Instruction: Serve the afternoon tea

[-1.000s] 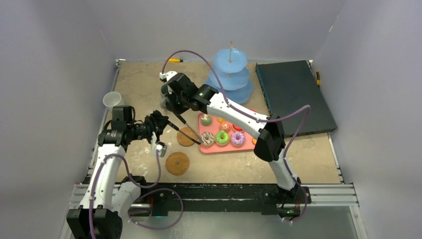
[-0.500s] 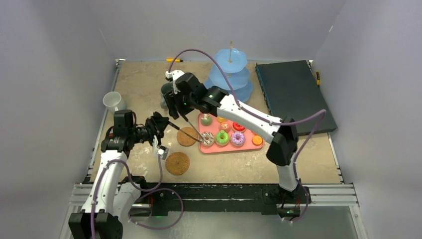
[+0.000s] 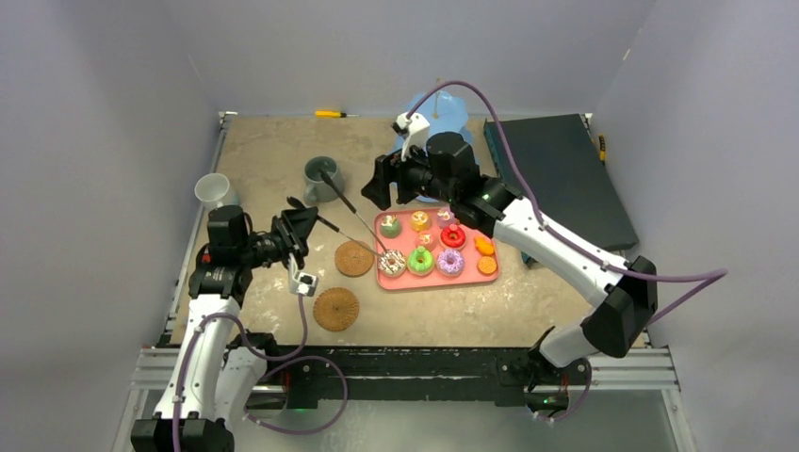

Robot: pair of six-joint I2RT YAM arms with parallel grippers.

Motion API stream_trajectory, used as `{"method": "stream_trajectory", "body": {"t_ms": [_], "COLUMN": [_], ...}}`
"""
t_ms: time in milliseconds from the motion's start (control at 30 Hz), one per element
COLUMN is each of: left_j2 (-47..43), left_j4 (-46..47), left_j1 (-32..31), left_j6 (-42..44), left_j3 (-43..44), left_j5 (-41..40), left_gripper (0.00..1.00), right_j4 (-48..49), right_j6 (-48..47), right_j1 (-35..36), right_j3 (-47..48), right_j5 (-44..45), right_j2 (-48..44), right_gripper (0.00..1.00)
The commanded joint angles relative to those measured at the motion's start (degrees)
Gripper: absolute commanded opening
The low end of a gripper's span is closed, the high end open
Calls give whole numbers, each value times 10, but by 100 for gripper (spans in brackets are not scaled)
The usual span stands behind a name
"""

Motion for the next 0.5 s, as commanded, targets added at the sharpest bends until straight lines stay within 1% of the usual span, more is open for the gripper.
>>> {"method": "stream_trajectory", "body": {"t_ms": [0,100,200,367,433,467], "left_j2": [-2,-2,-1,5,6,7], "left_j4": [-1,-5,-14,-15,-16,-18], "left_j1": [-1,-1,-1,-1,-1,-1], "left_j6": [6,5,4,1,0,-1], "left_j3": [13,18,26,34,36,38], "left_j5": [30,31,21,18,17,16], "left_gripper": [0,0,0,0,0,0], "right_j4": [56,44,48,36,26,26], "right_j6": [-24,-44,-46,-51,-52,-53], "right_j1": [11,13,25,61,71,76], "right_j3": [9,23,14,18,26,28], "right_j5": [-28,-42,-44,4,34,48], "right_j2": [16,35,42,74,89,95], "right_gripper": [76,71,70,70,64,58]}}
